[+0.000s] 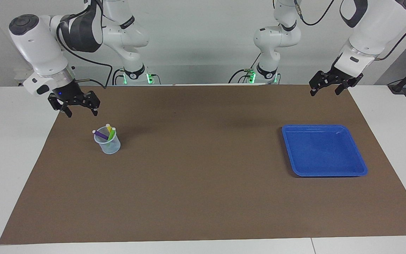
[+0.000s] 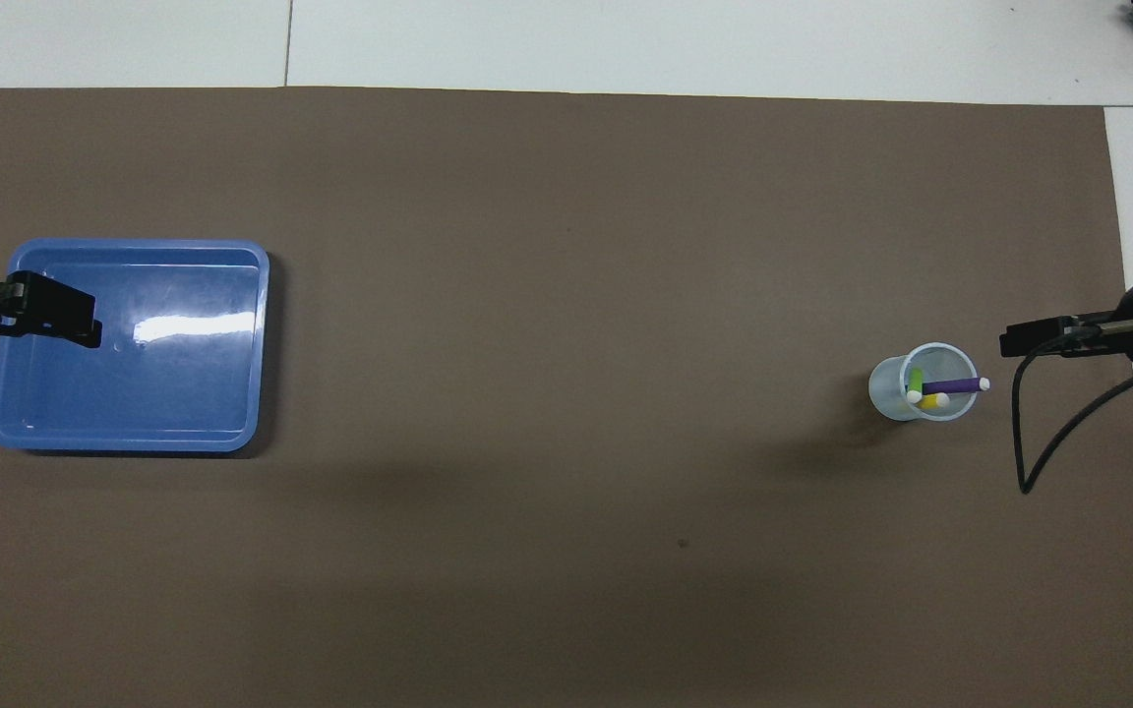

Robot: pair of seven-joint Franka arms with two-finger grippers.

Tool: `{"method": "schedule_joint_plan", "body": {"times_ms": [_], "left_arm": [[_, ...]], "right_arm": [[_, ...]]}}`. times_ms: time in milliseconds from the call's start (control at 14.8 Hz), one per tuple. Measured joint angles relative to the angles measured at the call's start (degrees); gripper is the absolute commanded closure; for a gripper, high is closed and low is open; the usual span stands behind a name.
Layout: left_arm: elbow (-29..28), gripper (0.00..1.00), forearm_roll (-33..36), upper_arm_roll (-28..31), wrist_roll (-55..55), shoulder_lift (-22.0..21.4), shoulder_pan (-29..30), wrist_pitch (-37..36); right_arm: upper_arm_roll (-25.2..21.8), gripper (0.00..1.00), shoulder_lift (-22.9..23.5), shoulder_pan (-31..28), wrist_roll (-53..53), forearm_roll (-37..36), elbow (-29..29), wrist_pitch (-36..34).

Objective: Right arm passes pens to left for tray arrangement
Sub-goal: 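Reach the right gripper into the white cup and grasp the purple pen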

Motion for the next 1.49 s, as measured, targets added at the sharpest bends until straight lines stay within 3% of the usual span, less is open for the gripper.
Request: {"method": "schedule_joint_plan", "body": {"times_ms": [608, 1486], "left_arm": [[0.0, 0.0, 0.0, 0.0, 0.0, 0.0, 0.0, 0.0], [0.0, 0.0, 0.0, 0.0, 0.0, 0.0, 0.0, 0.0]], "right_arm": [[0.0, 0.0, -0.05, -0.35, -1.27, 0.0, -9.03, 10.62], [0.0, 0.01, 2.01, -1.54, -3.18, 0.0, -13.52, 15.12]]}}
